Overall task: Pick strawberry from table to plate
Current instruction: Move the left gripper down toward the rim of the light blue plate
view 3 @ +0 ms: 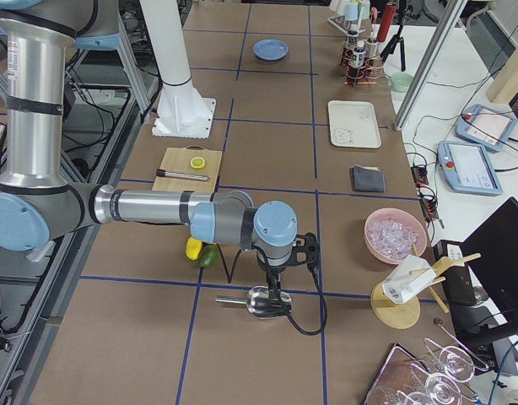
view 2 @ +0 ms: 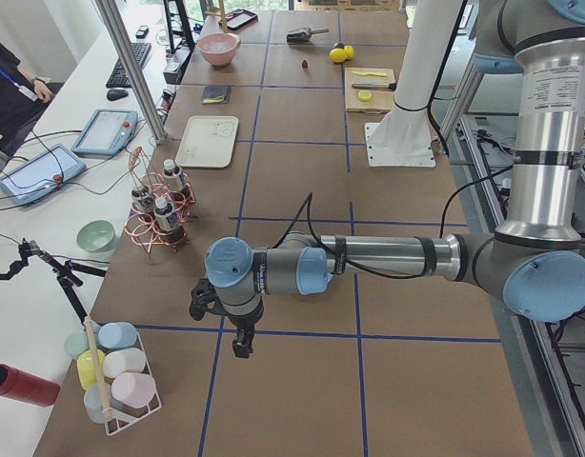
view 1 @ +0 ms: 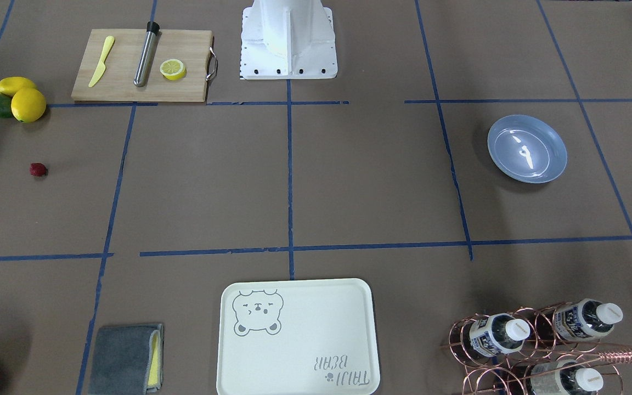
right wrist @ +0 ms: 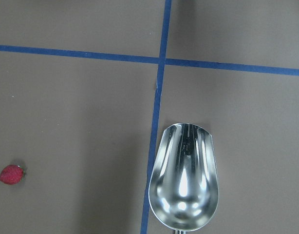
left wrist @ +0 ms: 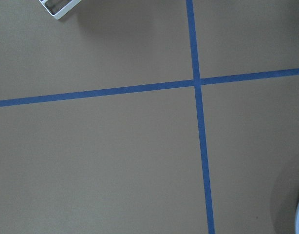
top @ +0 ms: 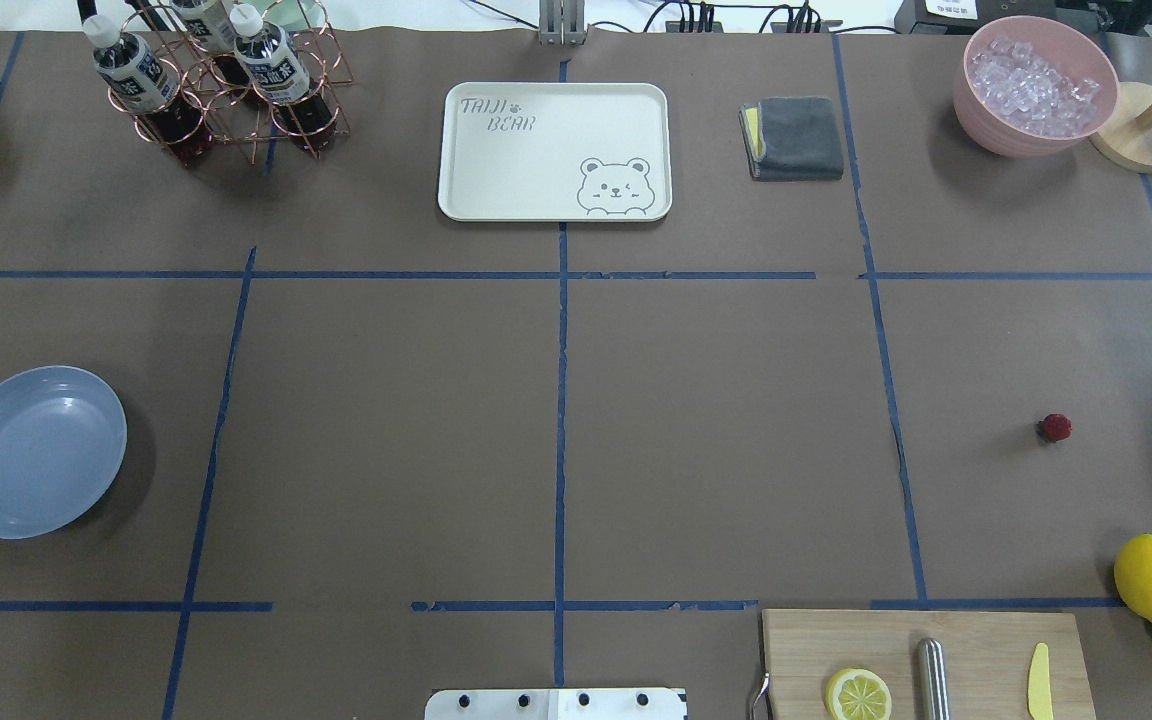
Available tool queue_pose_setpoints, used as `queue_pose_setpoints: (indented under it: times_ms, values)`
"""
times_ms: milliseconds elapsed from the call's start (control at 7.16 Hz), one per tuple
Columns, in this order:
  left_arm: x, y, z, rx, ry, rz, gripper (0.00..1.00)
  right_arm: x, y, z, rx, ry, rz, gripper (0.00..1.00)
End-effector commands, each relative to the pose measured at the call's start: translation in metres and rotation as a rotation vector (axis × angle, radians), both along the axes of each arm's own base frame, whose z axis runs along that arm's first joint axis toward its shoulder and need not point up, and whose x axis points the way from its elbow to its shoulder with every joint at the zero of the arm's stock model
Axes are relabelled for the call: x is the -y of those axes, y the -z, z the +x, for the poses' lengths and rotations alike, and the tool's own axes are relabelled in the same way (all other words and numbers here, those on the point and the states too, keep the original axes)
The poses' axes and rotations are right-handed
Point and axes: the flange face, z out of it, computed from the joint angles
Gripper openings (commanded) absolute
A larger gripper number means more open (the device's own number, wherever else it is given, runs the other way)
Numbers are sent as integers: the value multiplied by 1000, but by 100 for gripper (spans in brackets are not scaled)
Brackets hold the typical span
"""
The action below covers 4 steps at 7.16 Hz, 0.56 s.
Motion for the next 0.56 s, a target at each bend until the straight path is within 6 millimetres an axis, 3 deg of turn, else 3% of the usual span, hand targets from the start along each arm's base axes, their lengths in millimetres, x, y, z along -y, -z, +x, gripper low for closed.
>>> queue_pose_setpoints:
  times_ms: [0,419]
  values:
    - [3,4,0,2,0,9,100,1,2,0,0,0,5,100]
    - [17,28,1,2,14,166,100,9,35,-1,11,0,77,100]
